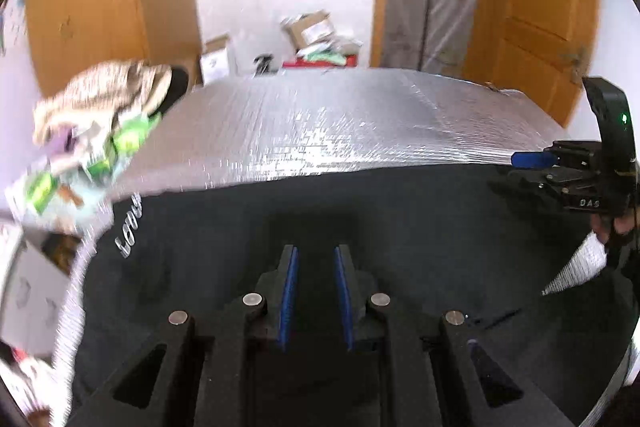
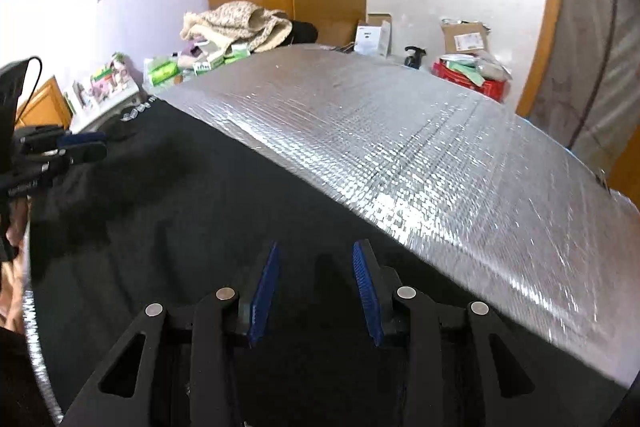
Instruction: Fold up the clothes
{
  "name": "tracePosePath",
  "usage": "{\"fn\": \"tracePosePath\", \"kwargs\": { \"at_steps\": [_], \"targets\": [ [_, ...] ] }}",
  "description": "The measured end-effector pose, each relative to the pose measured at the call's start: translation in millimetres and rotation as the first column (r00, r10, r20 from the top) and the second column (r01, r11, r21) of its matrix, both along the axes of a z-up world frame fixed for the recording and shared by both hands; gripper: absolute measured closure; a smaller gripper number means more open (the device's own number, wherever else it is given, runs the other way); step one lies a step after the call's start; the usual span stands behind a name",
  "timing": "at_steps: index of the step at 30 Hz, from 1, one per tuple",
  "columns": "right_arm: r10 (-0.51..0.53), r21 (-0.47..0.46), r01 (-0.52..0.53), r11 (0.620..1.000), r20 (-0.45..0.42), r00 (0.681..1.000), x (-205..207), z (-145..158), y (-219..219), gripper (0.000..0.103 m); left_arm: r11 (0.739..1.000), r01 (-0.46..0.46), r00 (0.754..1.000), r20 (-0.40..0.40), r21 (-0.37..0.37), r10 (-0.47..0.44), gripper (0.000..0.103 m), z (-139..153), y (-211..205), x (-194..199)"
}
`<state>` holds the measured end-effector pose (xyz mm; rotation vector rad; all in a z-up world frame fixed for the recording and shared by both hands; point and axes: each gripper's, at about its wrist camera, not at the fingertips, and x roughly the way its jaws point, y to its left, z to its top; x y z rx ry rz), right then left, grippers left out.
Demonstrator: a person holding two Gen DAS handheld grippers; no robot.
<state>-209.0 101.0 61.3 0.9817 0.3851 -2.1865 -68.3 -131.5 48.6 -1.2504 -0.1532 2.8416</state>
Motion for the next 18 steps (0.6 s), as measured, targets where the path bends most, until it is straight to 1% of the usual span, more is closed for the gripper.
{"fn": "tracePosePath", "kwargs": {
  "at_steps": [3, 7, 10, 12, 13, 14, 15, 16, 18],
  "targets": [
    [-0.002, 0.008, 0.002, 1.0, 0.005, 1.0, -24.5, -9.6, -2.3, 0.063, 1.0, -0.011, 1.0, 0.003, 0.001, 0.011, 0.084, 2.3, -5.1, -18.5],
    [0.006, 0.02, -0.007, 1.0, 0.023, 1.0, -51.0, -22.3, -1.2, 0.063, 0.998, -0.028, 1.0, 0.005, 0.055, 0.028, 0.084, -13.5, 2.2, 4.9],
    [0.059, 0.05, -0.063, 0.997, 0.078, 0.995, -58.2, -35.3, -5.8, 0.062, 0.997, -0.04, 0.999, -0.005, 0.07, 0.04, 0.084, -17.6, 2.7, 24.5],
    [0.095, 0.067, -0.098, 0.993, 0.053, 0.994, -55.1, -38.0, -9.2, 0.061, 0.995, -0.05, 0.999, -0.006, 0.085, 0.051, 0.083, -20.7, 0.0, 32.8],
    [0.097, 0.078, -0.101, 0.992, 0.055, 0.994, -55.6, -38.4, -9.8, 0.063, 0.995, -0.053, 0.999, -0.007, 0.084, 0.053, 0.084, -22.5, -1.4, 35.7],
    [0.098, 0.09, -0.103, 0.991, 0.056, 0.994, -55.9, -38.5, -10.4, 0.07, 0.995, -0.054, 0.998, -0.007, 0.082, 0.055, 0.084, -24.2, -2.9, 38.6],
    [0.098, 0.105, -0.103, 0.989, 0.049, 0.994, -55.1, -37.9, -11.8, 0.082, 0.996, -0.055, 0.998, -0.008, 0.076, 0.055, 0.084, -24.1, -2.5, 39.5],
    [0.101, 0.129, -0.104, 0.986, 0.03, 0.994, -53.0, -37.7, -15.1, 0.1, 0.996, -0.055, 0.998, -0.01, 0.071, 0.055, 0.084, -23.9, -1.9, 40.3],
    [0.109, 0.177, -0.106, 0.978, -0.008, 0.994, -49.0, -37.5, -21.5, 0.1, 0.997, -0.055, 0.998, -0.014, 0.059, 0.056, 0.083, -23.5, -0.7, 41.8]
  ]
}}
